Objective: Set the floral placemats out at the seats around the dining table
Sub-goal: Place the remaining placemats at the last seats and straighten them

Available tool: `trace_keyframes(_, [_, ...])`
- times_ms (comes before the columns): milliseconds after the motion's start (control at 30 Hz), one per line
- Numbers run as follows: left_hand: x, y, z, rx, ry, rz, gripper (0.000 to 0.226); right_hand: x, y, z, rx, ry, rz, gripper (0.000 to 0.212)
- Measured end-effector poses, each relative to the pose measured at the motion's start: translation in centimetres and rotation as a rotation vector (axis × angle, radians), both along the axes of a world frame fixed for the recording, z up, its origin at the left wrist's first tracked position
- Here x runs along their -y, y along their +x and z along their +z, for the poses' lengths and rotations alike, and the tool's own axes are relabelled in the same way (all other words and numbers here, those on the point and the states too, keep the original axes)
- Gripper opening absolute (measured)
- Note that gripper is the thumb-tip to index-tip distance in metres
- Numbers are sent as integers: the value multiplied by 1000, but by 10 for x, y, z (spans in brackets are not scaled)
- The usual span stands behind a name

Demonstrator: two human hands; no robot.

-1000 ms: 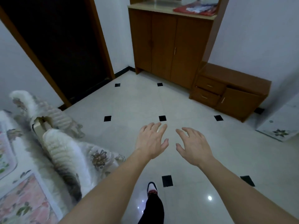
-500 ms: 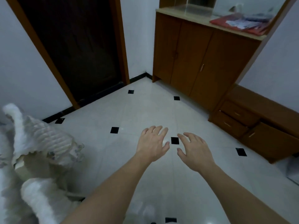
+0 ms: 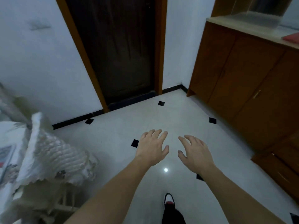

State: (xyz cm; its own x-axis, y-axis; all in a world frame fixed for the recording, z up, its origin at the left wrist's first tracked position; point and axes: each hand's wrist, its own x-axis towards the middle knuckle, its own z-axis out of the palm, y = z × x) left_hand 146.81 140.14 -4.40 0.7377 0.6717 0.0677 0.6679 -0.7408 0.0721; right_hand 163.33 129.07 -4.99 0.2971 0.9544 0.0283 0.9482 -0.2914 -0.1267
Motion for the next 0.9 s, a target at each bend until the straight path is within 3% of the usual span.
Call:
trace_keyframes(200, [-112,21,21,17,15,263,60,-147,29,13,-56,46,198,55])
trace_keyframes(367, [-166,-8,30,12,36,463,60,-243,20,16,-81,56,403,54])
trace_keyframes(667, [-222,-108,21,18,38,822,61,-375,-72,5,-128,11,715,56])
trace_keyframes(900, [-296,-204,14,105,94,1043,57,-489,-169,19,-107,91,868,54])
